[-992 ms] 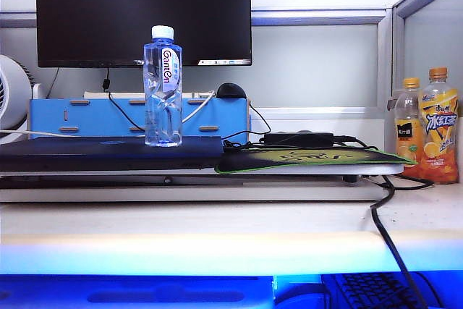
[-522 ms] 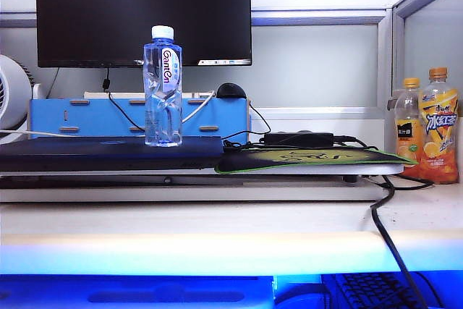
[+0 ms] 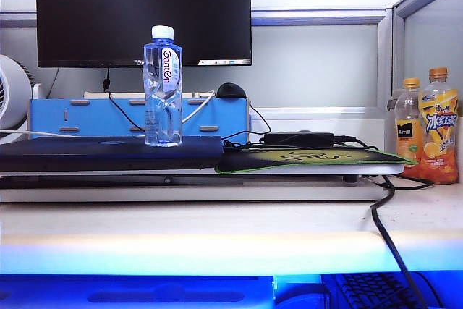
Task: Pick up the mineral water bottle and place it on the laptop.
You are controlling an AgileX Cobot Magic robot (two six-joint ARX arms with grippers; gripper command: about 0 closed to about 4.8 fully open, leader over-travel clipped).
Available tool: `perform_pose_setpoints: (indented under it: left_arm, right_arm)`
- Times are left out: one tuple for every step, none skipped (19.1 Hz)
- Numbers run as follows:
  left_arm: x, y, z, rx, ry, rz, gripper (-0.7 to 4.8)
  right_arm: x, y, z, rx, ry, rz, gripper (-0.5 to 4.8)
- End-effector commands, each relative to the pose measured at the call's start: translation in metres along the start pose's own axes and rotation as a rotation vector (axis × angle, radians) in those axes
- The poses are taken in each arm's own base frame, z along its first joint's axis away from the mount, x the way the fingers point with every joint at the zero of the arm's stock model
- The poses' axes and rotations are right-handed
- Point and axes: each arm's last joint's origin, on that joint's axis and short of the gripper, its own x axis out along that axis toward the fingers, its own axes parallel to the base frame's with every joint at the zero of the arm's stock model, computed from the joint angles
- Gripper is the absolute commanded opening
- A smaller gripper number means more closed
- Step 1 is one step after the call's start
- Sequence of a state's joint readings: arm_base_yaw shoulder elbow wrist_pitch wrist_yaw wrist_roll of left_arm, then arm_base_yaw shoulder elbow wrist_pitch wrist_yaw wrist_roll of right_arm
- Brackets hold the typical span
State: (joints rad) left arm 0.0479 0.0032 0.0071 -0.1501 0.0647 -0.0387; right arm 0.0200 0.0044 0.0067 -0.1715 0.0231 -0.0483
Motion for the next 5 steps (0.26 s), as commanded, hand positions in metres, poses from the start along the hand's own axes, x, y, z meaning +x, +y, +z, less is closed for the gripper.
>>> perform_pose_setpoints:
  left_arm:
    - [-0.0001,-0.0001,0.0002,0.001,-0.003,-0.003,-0.02]
    - [-0.0001,-0.0001,0.0002,0.002,-0.003,-0.003,-0.02]
    - [-0.0001,-0.0001,0.0002,0.001,-0.003,-0.003,-0.02]
    - [-0.0001,-0.0001,0.0003,0.002,-0.003,-0.003,-0.02]
    - [-0.0001,-0.0001,0.0002,0.002,-0.003,-0.003,-0.02]
  right_arm:
    - [0.0002,0.0002,-0.0005,0.003,0.001,0.003,0.0]
    - [0.0002,0.0002,-0.0005,0.003,0.001,0.003,0.0]
    - [0.0002,0.0002,-0.0005,0.003,0.001,0.003,0.0]
    - [0.0002,0.0002,-0.0005,0.003,0.001,0.003,0.0]
    - [0.0002,0.0002,-0.0005,0.003,0.001,0.003,0.0]
